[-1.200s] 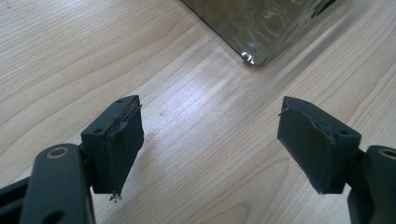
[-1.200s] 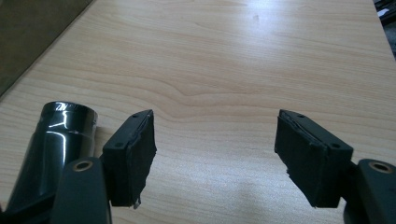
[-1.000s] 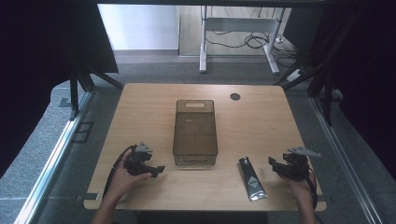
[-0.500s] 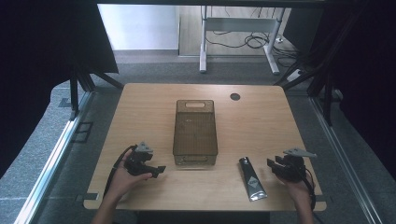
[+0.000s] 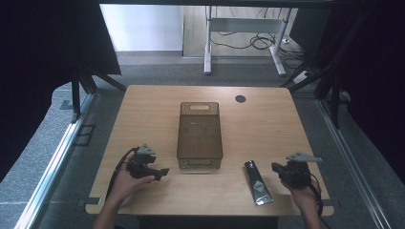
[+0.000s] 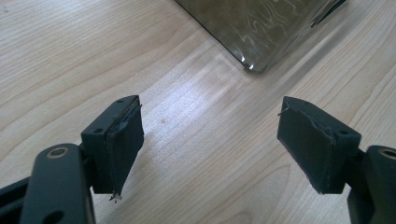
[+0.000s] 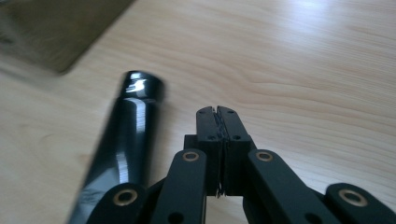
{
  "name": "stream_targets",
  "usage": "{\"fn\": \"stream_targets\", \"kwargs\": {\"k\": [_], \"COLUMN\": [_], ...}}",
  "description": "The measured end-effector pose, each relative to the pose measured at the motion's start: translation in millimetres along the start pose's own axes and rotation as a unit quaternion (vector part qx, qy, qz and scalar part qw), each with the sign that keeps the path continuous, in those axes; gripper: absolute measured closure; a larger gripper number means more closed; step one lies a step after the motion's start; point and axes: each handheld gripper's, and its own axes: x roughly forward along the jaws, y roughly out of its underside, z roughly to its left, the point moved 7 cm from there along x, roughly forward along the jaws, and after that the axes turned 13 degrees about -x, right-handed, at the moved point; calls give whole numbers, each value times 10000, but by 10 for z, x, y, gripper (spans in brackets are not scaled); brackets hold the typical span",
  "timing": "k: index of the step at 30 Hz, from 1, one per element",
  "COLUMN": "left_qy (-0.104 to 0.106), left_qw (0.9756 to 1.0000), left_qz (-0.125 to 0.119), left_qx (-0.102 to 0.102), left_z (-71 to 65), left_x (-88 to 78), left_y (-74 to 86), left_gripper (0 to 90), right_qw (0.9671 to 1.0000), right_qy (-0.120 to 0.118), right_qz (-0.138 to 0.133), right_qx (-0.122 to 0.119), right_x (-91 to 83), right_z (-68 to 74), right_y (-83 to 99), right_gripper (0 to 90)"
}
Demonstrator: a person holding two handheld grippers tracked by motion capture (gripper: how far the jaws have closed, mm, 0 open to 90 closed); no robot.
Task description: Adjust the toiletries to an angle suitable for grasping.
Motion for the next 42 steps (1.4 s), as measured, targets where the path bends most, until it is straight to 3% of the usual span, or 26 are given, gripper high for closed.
{"fn": "stream_targets", "kwargs": {"k": [9, 17, 27, 42], "left_qy": [26, 46, 40, 41], "left_qw": [10000, 9999, 9999, 9999], "left_qz": [87, 102, 123, 143], "left_qx": [23, 48, 64, 72], "left_z": [39, 13, 4, -7], "left_x": [54, 66, 77, 85], "left_y": [-1, -11, -8, -3], "left_gripper": [230, 230, 230, 230], "right_qw": [9967, 9905, 9870, 9860], "right_qy": [-591, -941, -1051, -1028], "right_qz": [72, 507, 875, 1012], "right_qx": [-546, -870, -850, -832], "right_x": [0, 74, 198, 209], "right_z": [509, 896, 953, 896], "right_y": [-141, -56, 81, 137], "right_gripper": [887, 886, 885, 893]}}
